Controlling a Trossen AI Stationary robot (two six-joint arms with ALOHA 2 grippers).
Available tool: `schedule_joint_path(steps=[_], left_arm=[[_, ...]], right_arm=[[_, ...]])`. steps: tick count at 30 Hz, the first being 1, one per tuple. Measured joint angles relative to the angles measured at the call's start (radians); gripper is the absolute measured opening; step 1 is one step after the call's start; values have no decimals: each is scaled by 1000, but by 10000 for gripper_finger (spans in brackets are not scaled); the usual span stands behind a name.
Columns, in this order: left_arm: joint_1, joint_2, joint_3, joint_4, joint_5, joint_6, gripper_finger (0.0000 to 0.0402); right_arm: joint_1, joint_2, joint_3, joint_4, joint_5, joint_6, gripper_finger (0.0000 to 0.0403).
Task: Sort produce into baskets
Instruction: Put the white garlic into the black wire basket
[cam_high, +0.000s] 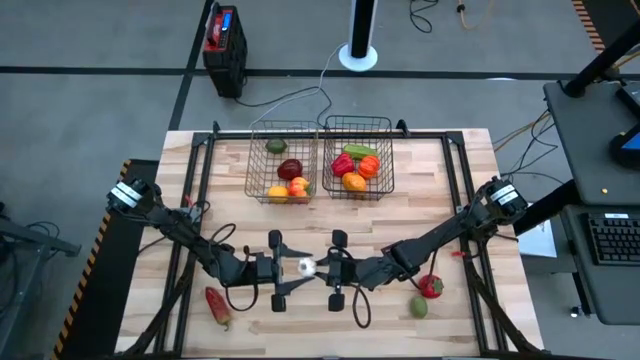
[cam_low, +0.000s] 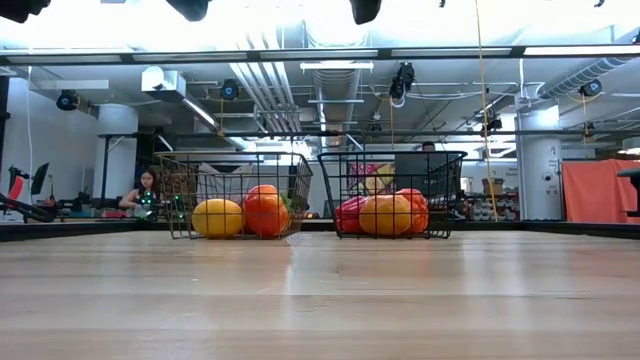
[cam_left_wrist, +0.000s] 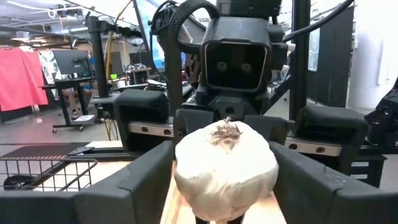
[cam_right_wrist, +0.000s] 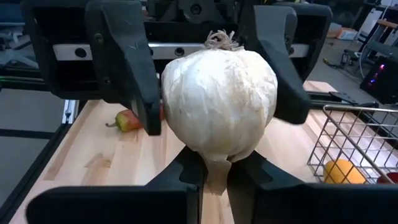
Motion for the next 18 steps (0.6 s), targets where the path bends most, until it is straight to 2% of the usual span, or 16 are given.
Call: schedule_joint_path(steps=[6, 15, 18], left_arm=[[-4, -6, 0, -9, -25, 12, 268], [-62, -58, -2, -45, -231, 131, 280], [-90, -91, -2, -69, -272, 152, 281]], right_arm=[[-2, -2, 0, -54, 12, 33, 49], [-2, -31, 0, -271, 135, 156, 46], [-4, -48, 0, -373, 187, 214, 47]])
